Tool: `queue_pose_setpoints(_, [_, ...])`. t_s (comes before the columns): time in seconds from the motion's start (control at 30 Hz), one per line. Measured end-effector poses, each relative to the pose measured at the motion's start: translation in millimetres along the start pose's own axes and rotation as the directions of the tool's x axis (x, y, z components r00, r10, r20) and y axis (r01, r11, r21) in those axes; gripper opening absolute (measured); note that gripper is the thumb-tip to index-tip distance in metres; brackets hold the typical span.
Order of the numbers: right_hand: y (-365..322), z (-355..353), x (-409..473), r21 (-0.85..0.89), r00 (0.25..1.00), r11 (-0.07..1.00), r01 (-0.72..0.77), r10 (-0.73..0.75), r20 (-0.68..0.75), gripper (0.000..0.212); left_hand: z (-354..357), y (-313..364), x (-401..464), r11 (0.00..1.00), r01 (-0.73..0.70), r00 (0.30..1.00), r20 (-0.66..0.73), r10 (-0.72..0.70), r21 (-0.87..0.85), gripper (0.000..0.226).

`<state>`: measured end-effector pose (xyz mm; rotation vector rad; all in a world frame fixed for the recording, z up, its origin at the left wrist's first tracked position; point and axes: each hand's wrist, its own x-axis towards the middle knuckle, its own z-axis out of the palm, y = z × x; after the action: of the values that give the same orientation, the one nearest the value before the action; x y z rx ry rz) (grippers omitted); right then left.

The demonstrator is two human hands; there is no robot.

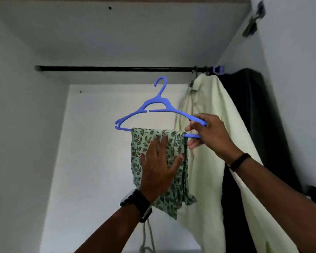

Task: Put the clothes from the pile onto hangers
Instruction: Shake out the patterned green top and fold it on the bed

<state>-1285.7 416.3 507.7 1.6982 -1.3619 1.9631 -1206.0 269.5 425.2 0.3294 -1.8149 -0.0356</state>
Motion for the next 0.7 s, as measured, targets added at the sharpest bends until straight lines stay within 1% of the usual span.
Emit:
queue_pose_setpoints(0.07, [6.6, -3.2, 36.4, -0.063, 0.999, 0.997, 0.040, -0.042, -0.034, 0.015, 22.9, -7.2, 24.4, 0.994, -0.061, 0.996, 0.069, 0.054, 0.096, 0.098])
queue_pose_setpoints(0.13, [19.0, -5.4, 76.7, -0.152, 0.992, 0.985, 0.082, -0.095, -0.080, 0.016, 52.9, -25.2, 54.9, 0.982, -0.114, 0.988, 0.116, 0.097, 0.147, 0.097])
queue_pose_setpoints(0.2, [28.2, -9.0, 113.6, -0.209, 0.981, 0.973, 0.096, -0.128, -0.143, 0.017, 74.4, -40.3, 85.7, 0.981, -0.162, 0.980, 0.130, 0.148, 0.105, 0.100])
queue_pose_setpoints(0.23, [33.1, -10.0, 132.9, -0.237, 0.973, 0.966, 0.107, -0.151, -0.176, 0.018, 86.7, -48.8, 103.5, 0.979, -0.189, 0.977, 0.112, 0.180, 0.071, 0.099])
queue_pose_setpoints(0.3, [39.6, -9.5, 164.9, -0.297, 0.951, 0.947, 0.125, -0.200, -0.237, 0.018, 102.6, -63.3, 132.0, 0.969, -0.242, 0.966, 0.101, 0.236, 0.044, 0.091])
queue_pose_setpoints(0.37, [41.2, -8.1, 193.7, -0.340, 0.932, 0.931, 0.131, -0.233, -0.277, 0.020, 109.9, -73.5, 161.0, 0.956, -0.288, 0.956, 0.080, 0.283, 0.055, 0.083])
queue_pose_setpoints(0.43, [44.6, -4.7, 222.9, -0.407, 0.922, 0.906, 0.118, -0.252, -0.293, 0.021, 114.2, -82.3, 187.8, 0.953, -0.299, 0.953, 0.075, 0.295, 0.053, 0.080])
queue_pose_setpoints(0.53, [51.3, -1.3, 264.9, -0.534, 0.913, 0.841, 0.089, -0.284, -0.294, 0.013, 117.0, -92.1, 220.8, 0.953, -0.300, 0.949, 0.121, 0.292, 0.049, 0.084])
queue_pose_setpoints(0.6, [56.9, -0.7, 291.3, -0.590, 0.902, 0.804, 0.066, -0.300, -0.309, 0.009, 121.5, -101.2, 240.1, 0.947, -0.317, 0.942, 0.128, 0.309, 0.048, 0.083])
queue_pose_setpoints(0.63, [59.3, 0.4, 302.5, -0.633, 0.896, 0.773, 0.051, -0.314, -0.313, 0.008, 125.8, -106.7, 249.7, 0.943, -0.330, 0.938, 0.120, 0.325, 0.027, 0.082])
queue_pose_setpoints(0.7, [60.7, 0.8, 317.4, -0.741, 0.899, 0.672, 0.018, -0.335, -0.283, 0.008, 131.5, -114.9, 263.9, 0.939, -0.344, 0.933, 0.103, 0.344, -0.020, 0.077])
